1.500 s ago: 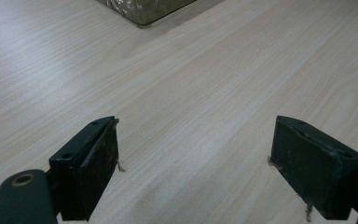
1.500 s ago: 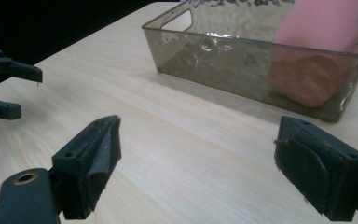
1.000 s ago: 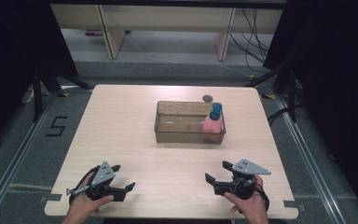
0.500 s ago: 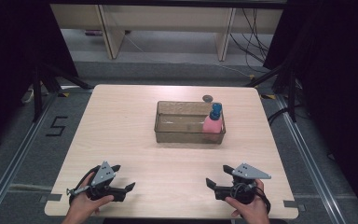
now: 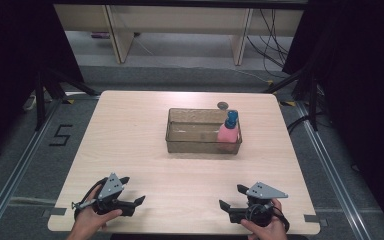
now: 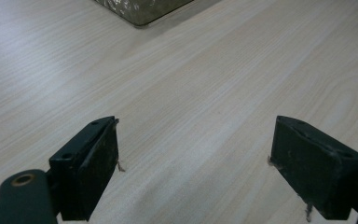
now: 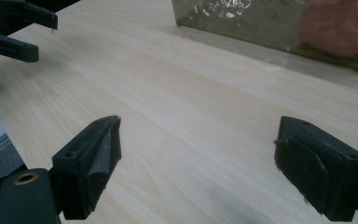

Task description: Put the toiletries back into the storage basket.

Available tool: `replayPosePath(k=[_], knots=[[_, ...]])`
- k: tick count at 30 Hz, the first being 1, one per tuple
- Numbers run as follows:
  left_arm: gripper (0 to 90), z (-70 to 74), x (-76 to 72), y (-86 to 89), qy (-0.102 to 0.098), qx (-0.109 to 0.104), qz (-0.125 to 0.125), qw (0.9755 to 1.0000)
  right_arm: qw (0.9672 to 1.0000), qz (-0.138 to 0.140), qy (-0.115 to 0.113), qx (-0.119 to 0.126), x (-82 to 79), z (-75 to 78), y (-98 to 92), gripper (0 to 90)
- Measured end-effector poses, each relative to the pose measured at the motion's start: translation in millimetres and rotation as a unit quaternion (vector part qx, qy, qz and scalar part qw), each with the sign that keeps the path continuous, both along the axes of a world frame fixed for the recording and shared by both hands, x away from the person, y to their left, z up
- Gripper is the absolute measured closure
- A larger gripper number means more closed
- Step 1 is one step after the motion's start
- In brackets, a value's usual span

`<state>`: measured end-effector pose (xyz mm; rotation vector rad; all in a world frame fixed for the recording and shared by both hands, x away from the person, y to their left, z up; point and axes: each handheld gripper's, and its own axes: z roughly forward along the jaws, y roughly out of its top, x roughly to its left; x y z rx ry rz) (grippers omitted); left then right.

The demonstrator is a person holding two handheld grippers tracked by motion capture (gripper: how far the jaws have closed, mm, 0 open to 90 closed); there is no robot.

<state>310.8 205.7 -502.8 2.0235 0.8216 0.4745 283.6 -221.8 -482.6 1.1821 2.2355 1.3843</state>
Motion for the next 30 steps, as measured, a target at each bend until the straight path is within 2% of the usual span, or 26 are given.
replayPosePath(k=[1,2,3,4,5,6,7,8,13,14,23,24,27,30], knots=[[14.8,0.0,0.0,0.0,0.000,0.000,0.000,1.0000,1.0000,0.000,0.000,0.000,0.0,0.0,0.0,15.6],[14.8,0.0,0.0,0.0,0.000,0.000,0.000,1.0000,0.9999,0.003,0.003,-0.013,-0.1,0.2,-1.4,15.6],[14.8,0.0,0.0,0.0,0.000,0.000,0.000,1.0000,1.0000,0.005,0.002,-0.008,0.3,-2.1,0.9,15.6],[14.8,-0.1,0.0,0.0,0.000,0.000,0.000,1.0000,0.9998,0.012,0.000,-0.018,-0.3,-1.1,-0.4,15.6],[14.8,-0.1,0.1,0.1,0.000,0.000,0.000,1.0000,0.9999,0.002,0.010,-0.014,-2.5,-1.6,2.0,15.7],[14.8,-0.8,0.2,-0.3,0.002,-0.004,0.001,1.0000,0.9997,0.017,0.000,-0.016,-1.0,-2.6,1.3,15.8],[14.8,-1.0,0.2,-0.4,0.003,-0.004,0.001,1.0000,0.9995,0.015,0.001,-0.027,-2.8,-2.0,1.7,15.9],[14.8,-0.7,-0.1,-0.3,0.004,-0.002,0.001,1.0000,0.9995,0.018,0.010,-0.026,-3.7,-3.7,3.8,16.0],[14.8,-0.3,0.2,0.1,0.002,0.000,-0.001,1.0000,0.9993,0.020,0.004,-0.031,-5.8,-4.3,5.3,16.0],[14.8,-1.0,0.0,-0.6,0.003,-0.004,0.001,1.0000,0.9991,0.023,0.010,-0.033,-5.9,-5.8,6.7,16.0],[14.8,-0.9,0.1,-0.8,0.002,-0.004,0.001,1.0000,0.9993,0.024,0.011,-0.029,-6.0,-7.1,8.1,15.9],[14.8,-0.9,0.2,-0.8,0.002,-0.004,0.001,1.0000,0.9990,0.025,0.010,-0.035,-6.5,-6.3,7.0,15.9],[14.8,-0.5,0.2,-0.2,0.001,0.000,-0.001,1.0000,0.9990,0.024,0.025,-0.027,-7.0,-6.8,8.1,15.9],[14.8,-0.4,0.3,-0.2,0.001,0.000,-0.001,1.0000,0.9990,0.024,0.014,-0.034,-6.1,-6.8,7.0,15.8]])
